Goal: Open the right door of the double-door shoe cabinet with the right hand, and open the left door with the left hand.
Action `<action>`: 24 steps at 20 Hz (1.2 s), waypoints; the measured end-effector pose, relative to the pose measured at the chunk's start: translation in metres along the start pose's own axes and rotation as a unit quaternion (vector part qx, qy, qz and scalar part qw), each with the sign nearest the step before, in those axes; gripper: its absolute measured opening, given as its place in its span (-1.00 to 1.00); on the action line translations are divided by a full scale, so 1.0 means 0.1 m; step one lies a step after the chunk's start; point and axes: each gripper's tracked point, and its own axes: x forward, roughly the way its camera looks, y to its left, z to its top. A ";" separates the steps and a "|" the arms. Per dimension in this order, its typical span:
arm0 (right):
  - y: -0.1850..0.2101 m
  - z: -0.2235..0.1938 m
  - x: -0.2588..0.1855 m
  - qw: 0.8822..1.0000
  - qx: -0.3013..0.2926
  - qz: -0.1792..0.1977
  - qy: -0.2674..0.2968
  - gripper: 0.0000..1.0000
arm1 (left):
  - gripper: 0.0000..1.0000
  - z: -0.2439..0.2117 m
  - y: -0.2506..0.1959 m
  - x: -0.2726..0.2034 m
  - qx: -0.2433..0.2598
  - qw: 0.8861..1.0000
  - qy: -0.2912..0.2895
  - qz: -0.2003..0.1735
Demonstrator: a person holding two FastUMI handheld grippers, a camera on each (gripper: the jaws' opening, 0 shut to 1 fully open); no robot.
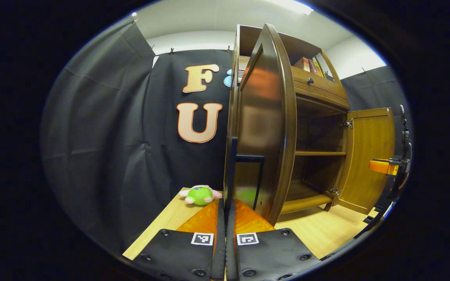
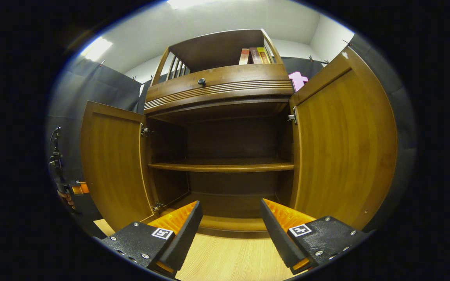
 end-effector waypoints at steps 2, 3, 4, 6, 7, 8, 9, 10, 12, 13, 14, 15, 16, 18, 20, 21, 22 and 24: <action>0.06 -0.01 0.03 1.000 0.001 0.003 0.003 0.84 | -0.84 0.00 0.07 0.02 -0.004 1.000 -0.001 -0.007; 0.08 -0.02 0.05 1.000 0.001 0.003 0.004 0.84 | -0.84 0.01 0.10 0.02 -0.005 1.000 -0.001 -0.011; 0.09 -0.03 0.07 1.000 0.001 0.003 0.005 0.84 | -0.84 0.01 0.12 0.02 -0.007 1.000 -0.001 -0.015; 0.11 -0.02 0.11 1.000 0.004 0.002 0.004 0.84 | -0.84 0.02 0.17 0.02 -0.012 1.000 -0.005 -0.026; 0.14 -0.02 0.11 1.000 0.007 0.003 0.004 0.84 | -0.84 0.02 0.21 0.02 -0.019 0.999 -0.008 -0.031; 0.15 -0.02 0.12 1.000 0.008 0.003 0.003 0.84 | -0.84 0.03 0.26 0.03 -0.029 0.999 -0.010 -0.036; 0.16 0.00 0.11 1.000 0.007 0.002 0.002 0.84 | -0.84 0.04 0.29 0.03 -0.038 0.998 -0.011 -0.040; 0.15 0.01 0.11 1.000 0.005 -0.001 0.000 0.84 | -0.84 0.03 0.30 0.04 -0.040 0.998 -0.011 -0.042; 0.13 0.00 0.08 1.000 0.004 -0.003 0.000 0.84 | -0.84 0.03 0.29 0.02 -0.035 0.999 -0.010 -0.039; 0.12 0.00 0.06 1.000 0.005 -0.002 0.000 0.84 | -0.84 0.02 0.29 -0.02 -0.030 0.999 -0.009 -0.034; 0.10 0.00 0.04 1.000 0.006 -0.003 0.000 0.84 | -0.84 0.01 0.26 -0.06 -0.026 0.999 -0.007 -0.029; 0.07 -0.01 0.02 1.000 0.007 -0.005 0.000 0.84 | -0.84 0.00 0.27 -0.11 -0.025 0.999 -0.005 -0.021; 0.04 0.00 0.00 1.000 0.008 -0.007 0.000 0.84 | -0.84 0.00 0.31 -0.16 -0.024 1.000 -0.004 -0.008; -0.02 0.02 -0.05 1.000 0.012 -0.012 -0.004 0.84 | -0.84 0.02 0.34 -0.19 -0.022 1.000 0.000 0.014; -0.09 0.06 -0.11 1.000 0.015 -0.019 -0.011 0.84 | -0.85 0.10 0.26 -0.42 -0.020 1.000 -0.009 0.018; -0.13 0.09 -0.13 1.000 0.014 -0.023 -0.014 0.85 | -0.85 0.17 0.23 -0.55 -0.015 0.999 -0.021 0.022; -0.17 0.10 -0.15 0.999 0.014 -0.027 -0.017 1.00 | -0.87 0.23 0.21 -0.66 -0.009 0.999 -0.030 0.025; -0.22 0.14 -0.17 0.999 0.016 -0.033 -0.022 1.00 | -0.85 0.35 0.07 -0.80 -0.003 0.999 -0.042 0.029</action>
